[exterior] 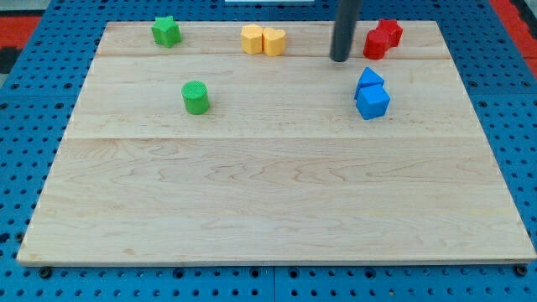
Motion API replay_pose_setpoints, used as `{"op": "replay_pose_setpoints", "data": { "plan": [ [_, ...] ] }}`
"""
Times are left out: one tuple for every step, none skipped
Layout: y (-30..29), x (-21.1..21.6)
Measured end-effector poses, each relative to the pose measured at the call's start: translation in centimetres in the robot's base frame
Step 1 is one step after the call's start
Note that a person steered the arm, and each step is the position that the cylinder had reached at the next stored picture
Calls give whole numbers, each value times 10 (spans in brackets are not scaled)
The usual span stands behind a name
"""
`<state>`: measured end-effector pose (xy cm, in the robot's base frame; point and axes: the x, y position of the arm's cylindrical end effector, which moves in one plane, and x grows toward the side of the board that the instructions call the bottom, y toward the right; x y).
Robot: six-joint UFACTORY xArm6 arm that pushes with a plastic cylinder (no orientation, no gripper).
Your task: Move your arm to the top right of the green star
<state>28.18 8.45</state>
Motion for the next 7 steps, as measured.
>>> {"op": "replay_pose_setpoints", "data": {
  "plan": [
    [-45, 9],
    [-65, 9],
    [-93, 22],
    [-102, 64],
    [-164, 90],
    [-226, 74],
    [-242, 78]
  ]
}}
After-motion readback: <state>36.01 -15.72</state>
